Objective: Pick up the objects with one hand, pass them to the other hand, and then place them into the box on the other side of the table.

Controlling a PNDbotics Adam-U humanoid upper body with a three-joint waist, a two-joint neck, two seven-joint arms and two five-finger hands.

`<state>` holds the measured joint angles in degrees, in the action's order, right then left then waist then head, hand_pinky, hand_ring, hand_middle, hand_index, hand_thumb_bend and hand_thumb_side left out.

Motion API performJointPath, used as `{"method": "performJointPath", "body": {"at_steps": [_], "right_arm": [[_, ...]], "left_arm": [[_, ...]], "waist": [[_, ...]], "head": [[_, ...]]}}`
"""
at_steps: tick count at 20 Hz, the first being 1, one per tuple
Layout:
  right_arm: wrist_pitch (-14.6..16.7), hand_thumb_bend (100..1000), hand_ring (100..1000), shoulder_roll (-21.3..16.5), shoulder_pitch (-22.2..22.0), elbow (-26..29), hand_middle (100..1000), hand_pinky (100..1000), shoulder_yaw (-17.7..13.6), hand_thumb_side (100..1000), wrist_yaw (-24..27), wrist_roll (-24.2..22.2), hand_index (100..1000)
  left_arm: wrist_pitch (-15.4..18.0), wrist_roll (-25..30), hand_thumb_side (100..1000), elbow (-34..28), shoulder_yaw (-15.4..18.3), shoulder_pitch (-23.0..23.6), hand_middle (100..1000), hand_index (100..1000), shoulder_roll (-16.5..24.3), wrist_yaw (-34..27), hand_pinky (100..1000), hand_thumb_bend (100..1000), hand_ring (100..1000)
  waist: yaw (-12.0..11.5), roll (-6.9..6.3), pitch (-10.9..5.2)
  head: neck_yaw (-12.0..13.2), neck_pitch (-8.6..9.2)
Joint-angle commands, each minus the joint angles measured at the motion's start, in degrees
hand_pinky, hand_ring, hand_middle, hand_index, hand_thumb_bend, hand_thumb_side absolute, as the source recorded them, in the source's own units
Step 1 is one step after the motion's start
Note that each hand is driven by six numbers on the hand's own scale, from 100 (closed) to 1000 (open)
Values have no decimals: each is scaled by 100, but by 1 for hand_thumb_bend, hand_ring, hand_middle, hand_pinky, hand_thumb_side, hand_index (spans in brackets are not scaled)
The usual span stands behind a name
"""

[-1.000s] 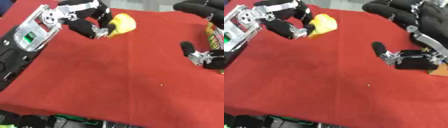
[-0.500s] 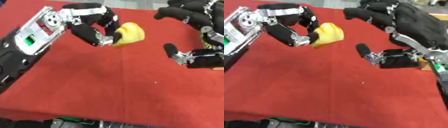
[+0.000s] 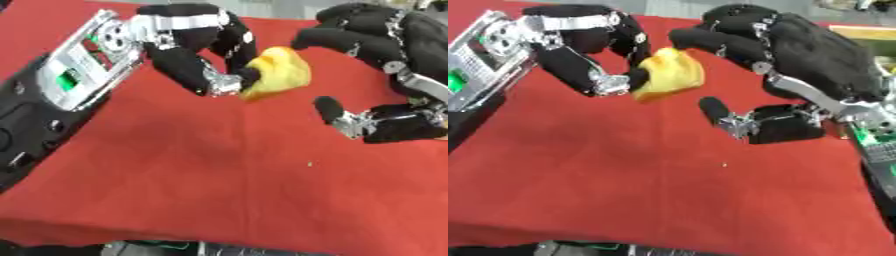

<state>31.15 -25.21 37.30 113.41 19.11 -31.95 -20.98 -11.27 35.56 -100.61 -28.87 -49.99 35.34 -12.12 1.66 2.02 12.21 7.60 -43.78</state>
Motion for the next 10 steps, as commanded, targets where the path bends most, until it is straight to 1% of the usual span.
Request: {"method": "performJointPath", "body": {"at_steps": [1, 5, 10], "right_arm": [[-22, 100, 797, -6, 88, 118, 846, 896, -24, 203, 52, -63, 1000], [-57, 100, 800, 10, 91, 118, 866, 897, -27, 203, 58, -96, 1000], [-121, 100, 796, 21, 92, 118, 864, 895, -36, 202, 22, -33, 1000]], "left_arm": [[-92, 6, 287, -180, 62, -128, 380, 539, 23, -115, 582, 100, 493], [-176, 36, 287, -273, 73, -142, 379, 539, 1, -206, 582, 100, 493], [-273, 126, 286, -351, 46, -152, 379, 539, -21, -275, 583, 100, 493]], "waist": [[6, -92, -98], [5, -98, -94], [7, -104, -93]], "head": [[11, -18], [18, -11], [26, -2]]}}
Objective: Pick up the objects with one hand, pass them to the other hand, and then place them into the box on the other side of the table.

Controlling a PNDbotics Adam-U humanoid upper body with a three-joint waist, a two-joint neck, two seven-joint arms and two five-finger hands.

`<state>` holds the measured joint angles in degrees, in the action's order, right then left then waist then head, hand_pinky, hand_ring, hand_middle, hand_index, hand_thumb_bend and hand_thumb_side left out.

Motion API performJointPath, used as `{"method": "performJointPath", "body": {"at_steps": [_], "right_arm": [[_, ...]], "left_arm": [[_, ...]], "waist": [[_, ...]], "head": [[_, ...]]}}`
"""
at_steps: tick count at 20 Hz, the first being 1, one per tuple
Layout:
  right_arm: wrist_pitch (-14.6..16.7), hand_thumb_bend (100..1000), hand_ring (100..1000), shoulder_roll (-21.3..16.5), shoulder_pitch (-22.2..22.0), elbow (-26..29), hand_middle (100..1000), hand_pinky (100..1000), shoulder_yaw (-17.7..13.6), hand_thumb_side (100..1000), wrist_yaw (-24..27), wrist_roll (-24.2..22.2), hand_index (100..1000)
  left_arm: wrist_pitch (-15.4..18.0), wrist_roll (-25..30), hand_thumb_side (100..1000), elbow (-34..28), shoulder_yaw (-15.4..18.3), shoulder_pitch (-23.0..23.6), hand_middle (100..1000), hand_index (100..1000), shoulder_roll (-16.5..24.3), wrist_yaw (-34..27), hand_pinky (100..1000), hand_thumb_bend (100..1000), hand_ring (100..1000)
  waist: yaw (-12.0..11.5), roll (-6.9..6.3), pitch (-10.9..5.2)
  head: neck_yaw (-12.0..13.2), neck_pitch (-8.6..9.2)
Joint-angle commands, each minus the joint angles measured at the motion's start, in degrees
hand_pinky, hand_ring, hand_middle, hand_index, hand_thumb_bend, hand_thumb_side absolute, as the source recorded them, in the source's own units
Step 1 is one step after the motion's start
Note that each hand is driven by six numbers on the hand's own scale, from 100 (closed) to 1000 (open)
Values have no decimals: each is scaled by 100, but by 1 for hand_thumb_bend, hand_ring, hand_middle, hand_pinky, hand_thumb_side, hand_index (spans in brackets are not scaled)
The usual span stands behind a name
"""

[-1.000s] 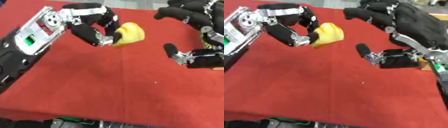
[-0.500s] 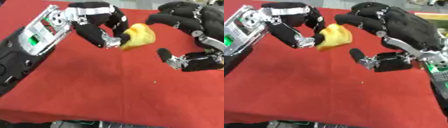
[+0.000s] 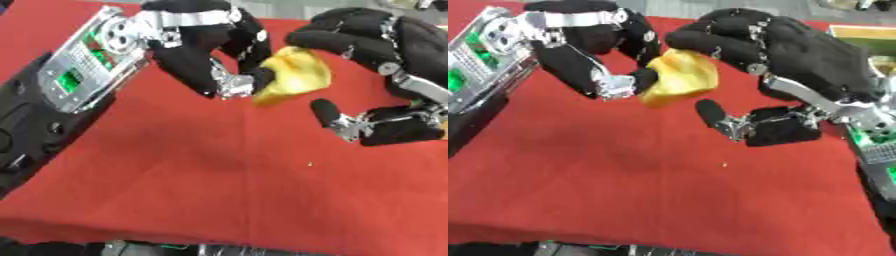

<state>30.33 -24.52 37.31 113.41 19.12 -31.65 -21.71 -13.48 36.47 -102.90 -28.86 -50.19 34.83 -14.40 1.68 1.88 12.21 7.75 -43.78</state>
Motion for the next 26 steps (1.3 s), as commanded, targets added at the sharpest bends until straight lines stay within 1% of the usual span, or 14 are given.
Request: {"method": "performJointPath", "body": {"at_steps": [1, 6, 9, 10, 11, 12, 13, 16, 18, 21, 22, 24, 25, 26], "right_arm": [[-52, 100, 794, -46, 90, 118, 859, 894, -38, 201, -21, 57, 1000], [-106, 100, 788, -35, 86, 118, 832, 892, -36, 202, -118, 152, 1000], [-122, 100, 777, -26, 77, 118, 756, 888, -23, 202, -170, 180, 1000], [-124, 100, 777, -25, 75, 118, 756, 888, -20, 202, -184, 187, 1000], [-125, 100, 759, -23, 74, 118, 654, 883, -18, 202, -192, 201, 989], [-125, 100, 759, -23, 72, 118, 654, 883, -17, 202, -197, 222, 989], [-126, 100, 728, -21, 72, 118, 567, 872, -19, 200, -198, 256, 959], [-143, 100, 679, -19, 67, 118, 491, 857, -31, 198, -193, 451, 920], [-169, 100, 658, -18, 56, 118, 466, 850, -30, 198, -208, 601, 905], [-216, 100, 586, -8, 40, 118, 378, 820, -22, 187, -198, 842, 843], [-235, 100, 582, -3, 35, 118, 373, 818, -21, 183, -184, 936, 839], [-282, 100, 540, 5, 26, 118, 321, 797, -16, 137, -149, 1137, 802], [-309, 100, 507, 7, 22, 118, 275, 778, -11, 100, -121, 1253, 768], [-337, 100, 499, 5, 18, 118, 263, 773, -6, 100, -90, 1368, 760]], "left_arm": [[-72, 55, 285, -130, 34, -132, 379, 540, 24, -53, 582, 100, 493], [-176, 186, 284, -150, -29, -137, 378, 539, -8, -83, 582, 100, 492], [-204, 237, 285, -181, -35, -150, 378, 538, -19, -102, 582, 100, 493], [-209, 242, 285, -191, -32, -153, 378, 538, -21, -107, 582, 100, 493], [-212, 243, 285, -200, -26, -157, 378, 538, -23, -112, 583, 100, 493], [-215, 242, 285, -207, -21, -158, 378, 538, -24, -117, 583, 100, 493], [-218, 242, 285, -213, -18, -159, 378, 539, -24, -121, 583, 100, 493], [-228, 249, 285, -229, -13, -164, 377, 539, -36, -134, 583, 100, 493], [-232, 254, 286, -240, -10, -170, 377, 538, -44, -145, 583, 100, 492], [-237, 261, 287, -259, -4, -182, 377, 538, -60, -170, 583, 100, 492], [-242, 261, 287, -271, -5, -188, 377, 538, -65, -176, 583, 100, 492], [-273, 247, 285, -308, -16, -197, 379, 541, -70, -179, 583, 100, 494], [-299, 236, 282, -329, -24, -201, 385, 547, -68, -174, 585, 100, 499], [-325, 225, 282, -346, -31, -203, 388, 550, -64, -167, 585, 100, 501]], "waist": [[6, -90, -92], [3, -89, -86], [2, -90, -84], [1, -90, -85], [0, -90, -87], [-1, -91, -88], [-3, -91, -90], [-8, -88, -94], [-13, -85, -95], [-18, -80, -95], [-20, -79, -95], [-21, -78, -96], [-21, -78, -96], [-20, -78, -97]], "head": [[10, -1], [-2, -8], [4, -11], [4, -11], [2, -11], [2, -11], [2, -10], [-3, -12], [-5, -18], [-11, -28], [-10, -31], [-7, -33], [-7, -33], [-7, -33]]}}
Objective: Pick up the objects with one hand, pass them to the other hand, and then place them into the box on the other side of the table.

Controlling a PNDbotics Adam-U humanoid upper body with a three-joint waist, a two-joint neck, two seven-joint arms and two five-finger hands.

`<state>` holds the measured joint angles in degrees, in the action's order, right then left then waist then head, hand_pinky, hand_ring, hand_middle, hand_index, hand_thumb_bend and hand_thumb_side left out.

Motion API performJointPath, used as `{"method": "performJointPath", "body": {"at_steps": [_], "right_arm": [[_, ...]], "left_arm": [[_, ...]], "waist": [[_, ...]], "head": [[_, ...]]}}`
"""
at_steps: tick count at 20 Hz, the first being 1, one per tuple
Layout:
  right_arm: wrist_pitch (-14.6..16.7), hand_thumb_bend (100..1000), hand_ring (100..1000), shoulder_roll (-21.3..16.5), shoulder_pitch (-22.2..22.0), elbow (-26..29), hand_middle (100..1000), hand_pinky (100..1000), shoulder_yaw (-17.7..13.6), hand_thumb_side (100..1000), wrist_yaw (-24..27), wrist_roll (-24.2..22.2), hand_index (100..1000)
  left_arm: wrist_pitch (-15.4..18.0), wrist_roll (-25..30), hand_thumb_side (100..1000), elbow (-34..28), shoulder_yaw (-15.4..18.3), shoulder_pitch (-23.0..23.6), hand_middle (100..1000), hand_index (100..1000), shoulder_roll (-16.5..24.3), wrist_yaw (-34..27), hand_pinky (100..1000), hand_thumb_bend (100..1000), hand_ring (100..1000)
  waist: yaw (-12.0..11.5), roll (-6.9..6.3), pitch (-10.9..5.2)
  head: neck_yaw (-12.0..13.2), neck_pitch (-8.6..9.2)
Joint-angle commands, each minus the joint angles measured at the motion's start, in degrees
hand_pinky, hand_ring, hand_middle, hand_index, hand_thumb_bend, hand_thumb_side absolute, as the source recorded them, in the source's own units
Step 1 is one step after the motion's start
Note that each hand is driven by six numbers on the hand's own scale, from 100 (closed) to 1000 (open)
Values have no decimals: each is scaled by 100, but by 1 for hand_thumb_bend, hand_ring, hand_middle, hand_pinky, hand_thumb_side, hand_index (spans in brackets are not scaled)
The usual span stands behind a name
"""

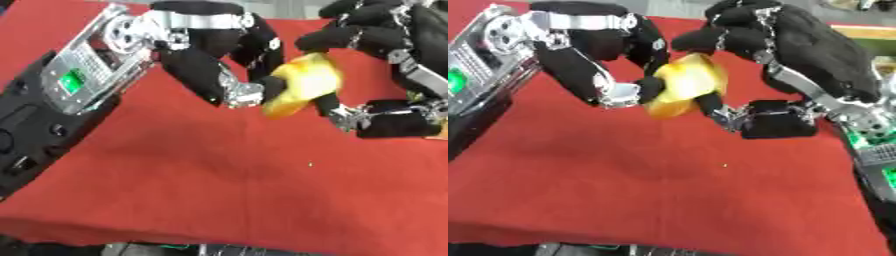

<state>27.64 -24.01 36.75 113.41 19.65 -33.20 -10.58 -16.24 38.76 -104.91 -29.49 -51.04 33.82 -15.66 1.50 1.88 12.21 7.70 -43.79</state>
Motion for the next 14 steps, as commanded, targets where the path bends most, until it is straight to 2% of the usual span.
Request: {"method": "performJointPath", "body": {"at_steps": [1, 4, 5, 6, 7, 9, 13, 14], "right_arm": [[-97, 100, 471, -49, 71, 118, 220, 755, -55, 100, 95, 367, 729], [-188, 100, 430, -64, 64, 118, 165, 727, -44, 100, 174, 667, 672], [-214, 100, 418, -71, 63, 118, 152, 719, -39, 100, 198, 746, 654], [-235, 100, 417, -79, 62, 118, 149, 718, -34, 100, 218, 813, 649], [-250, 100, 409, -86, 62, 118, 142, 712, -28, 100, 230, 860, 620], [-270, 100, 400, -101, 59, 118, 136, 704, -29, 100, 258, 954, 565], [-311, 100, 398, -122, 44, 118, 130, 700, -60, 100, 278, 1090, 491], [-322, 100, 398, -135, 41, 118, 130, 700, -79, 100, 272, 1121, 487]], "left_arm": [[-74, -12, 279, -155, 25, -120, 400, 562, 44, -29, 590, 100, 511], [-109, -4, 271, -156, 4, -119, 451, 612, 81, 40, 606, 100, 546], [-93, 1, 389, -139, 5, -115, 481, 644, 99, 79, 615, 100, 569], [-54, 0, 443, -116, 14, -107, 492, 655, 115, 122, 620, 100, 579], [-1, 4, 610, -95, 22, -99, 532, 693, 127, 162, 640, 100, 617], [192, 9, 783, -36, 83, -75, 582, 739, 170, 280, 664, 100, 664], [692, -36, 907, 174, 283, -8, 661, 809, 283, 604, 700, 302, 720], [810, -80, 920, 268, 374, 25, 670, 816, 321, 652, 701, 327, 724]], "waist": [[-2, -79, -98], [1, -85, -101], [2, -87, -101], [4, -89, -100], [5, -90, -100], [7, -90, -98], [18, -90, -96], [22, -89, -96]], "head": [[-2, -33], [-5, -33], [-4, -30], [-3, -27], [-3, -26], [-5, -23], [-6, -23], [-5, -19]]}}
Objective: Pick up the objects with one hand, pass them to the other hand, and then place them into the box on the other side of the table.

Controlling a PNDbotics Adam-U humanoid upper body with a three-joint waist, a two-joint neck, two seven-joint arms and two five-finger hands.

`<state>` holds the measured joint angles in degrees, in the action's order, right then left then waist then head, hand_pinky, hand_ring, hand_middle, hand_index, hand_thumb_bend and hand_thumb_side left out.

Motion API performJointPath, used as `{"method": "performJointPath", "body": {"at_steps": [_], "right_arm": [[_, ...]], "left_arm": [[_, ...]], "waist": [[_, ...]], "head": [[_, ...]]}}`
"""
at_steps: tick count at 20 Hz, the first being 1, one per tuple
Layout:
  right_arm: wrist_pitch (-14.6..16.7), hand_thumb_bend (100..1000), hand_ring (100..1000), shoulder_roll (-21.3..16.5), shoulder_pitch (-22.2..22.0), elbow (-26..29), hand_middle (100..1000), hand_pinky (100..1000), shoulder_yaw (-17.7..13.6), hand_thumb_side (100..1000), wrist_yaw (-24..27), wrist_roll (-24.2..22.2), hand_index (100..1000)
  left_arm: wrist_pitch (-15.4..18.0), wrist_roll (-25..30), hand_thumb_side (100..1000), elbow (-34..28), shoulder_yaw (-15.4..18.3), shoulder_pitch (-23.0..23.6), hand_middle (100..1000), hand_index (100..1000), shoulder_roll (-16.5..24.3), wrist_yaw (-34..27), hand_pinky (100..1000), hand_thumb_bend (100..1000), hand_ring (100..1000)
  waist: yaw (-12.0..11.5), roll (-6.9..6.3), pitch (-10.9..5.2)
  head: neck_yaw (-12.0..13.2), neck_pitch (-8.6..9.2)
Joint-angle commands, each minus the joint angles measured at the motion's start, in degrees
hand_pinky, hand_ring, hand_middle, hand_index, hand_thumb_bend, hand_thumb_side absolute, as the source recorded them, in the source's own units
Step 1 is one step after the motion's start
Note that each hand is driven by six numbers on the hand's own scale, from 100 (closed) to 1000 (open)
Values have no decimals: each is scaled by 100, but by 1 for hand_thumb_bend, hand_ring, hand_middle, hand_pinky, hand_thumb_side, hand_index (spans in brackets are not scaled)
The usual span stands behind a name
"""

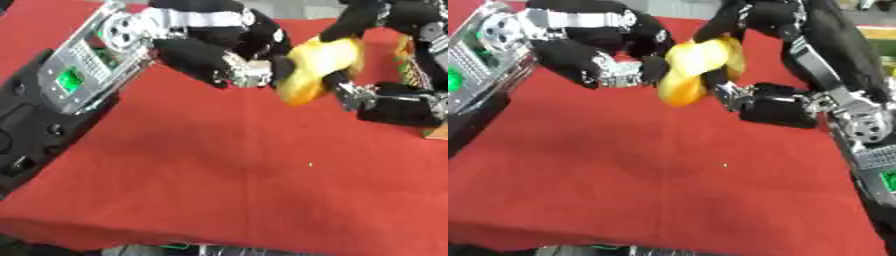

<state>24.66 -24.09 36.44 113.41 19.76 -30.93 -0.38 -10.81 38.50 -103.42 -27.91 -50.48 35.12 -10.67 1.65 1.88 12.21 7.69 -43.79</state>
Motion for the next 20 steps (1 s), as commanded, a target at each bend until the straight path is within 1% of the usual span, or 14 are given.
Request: {"method": "performJointPath", "body": {"at_steps": [1, 3, 5, 9, 10, 12, 13, 14, 15, 16, 17, 18, 19, 20], "right_arm": [[-37, 100, 398, -140, 69, 118, 130, 700, -109, 100, 36, 130, 487], [-80, 100, 399, -191, 62, 118, 133, 700, -171, 100, 22, 204, 487], [-121, 100, 401, -262, 61, 118, 134, 701, -235, 100, 8, 289, 487], [-300, 100, 403, -549, 6, 118, 137, 700, -468, 100, 38, 533, 488], [-384, 100, 403, -672, -33, 118, 137, 700, -557, 100, 78, 607, 488], [-581, 100, 402, -950, -123, 118, 138, 699, -756, 100, 178, 766, 489], [-710, 100, 400, -1096, -181, 118, 137, 696, -873, 100, 241, 854, 488], [-857, 100, 393, -1234, -257, 98, 132, 691, -991, 100, 315, 946, 486], [-1004, 100, 393, -1373, -337, 73, 132, 691, -1100, 100, 418, 1051, 486], [-1180, 100, 382, -1529, -442, -15, 125, 684, -1224, 139, 547, 1177, 483], [-1335, 100, 381, -1693, -539, -130, 125, 683, -1348, 100, 689, 1321, 483], [-1479, 100, 376, -1857, -643, -295, 121, 682, -1476, 250, 860, 1486, 482], [-1586, 100, 373, -2015, -723, -486, 120, 682, -1589, 358, 1028, 1647, 482], [-1665, 100, 371, -2169, -784, -727, 122, 682, -1691, 413, 1190, 1794, 485]], "left_arm": [[372, -99, 932, 208, 305, -1, 679, 820, 224, 182, 704, 347, 730], [553, -211, 959, 378, 543, 67, 714, 841, 310, 205, 720, 391, 753], [730, -297, 965, 509, 781, 135, 728, 851, 396, 247, 728, 407, 762], [935, -686, 976, 824, 1395, 380, 742, 858, 546, 252, 728, 367, 772], [954, -813, 972, 901, 1554, 477, 744, 858, 570, 251, 728, 346, 773], [977, -1056, 999, 1012, 1830, 689, 741, 856, 604, 249, 724, 256, 772], [972, -1176, 1000, 1055, 1961, 811, 739, 855, 611, 247, 721, 113, 770], [952, -1288, 1000, 1092, 2076, 932, 734, 851, 610, 253, 715, 176, 767], [935, -1394, 1000, 1110, 2177, 1046, 734, 851, 601, 262, 715, 176, 767], [910, -1512, 1000, 1120, 2290, 1191, 727, 845, 579, 262, 706, 100, 761], [886, -1628, 1000, 1101, 2397, 1342, 723, 845, 548, 239, 705, 131, 760], [863, -1749, 1000, 1055, 2513, 1510, 715, 839, 501, 203, 698, 104, 755], [840, -1865, 1000, 987, 2618, 1671, 710, 836, 450, 160, 693, 100, 751], [816, -1978, 1000, 897, 2717, 1828, 705, 834, 387, 117, 691, 100, 748]], "waist": [[11, -88, -97], [14, -87, -103], [15, -85, -108], [0, -74, -120], [-8, -67, -121], [-23, -50, -119], [-32, -42, -115], [-45, -32, -108], [-59, -24, -104], [-71, -9, -94], [-83, 7, -87], [-96, 24, -78], [-111, 39, -72], [-130, 52, -65]], "head": [[-5, -18], [-18, -21], [-22, -15], [-118, -11], [-210, -19], [-438, -29], [-579, -31], [-740, -32], [-872, -32], [-1043, -32], [-1176, -32], [-1304, -32], [-1411, -32], [-1508, -32]]}}
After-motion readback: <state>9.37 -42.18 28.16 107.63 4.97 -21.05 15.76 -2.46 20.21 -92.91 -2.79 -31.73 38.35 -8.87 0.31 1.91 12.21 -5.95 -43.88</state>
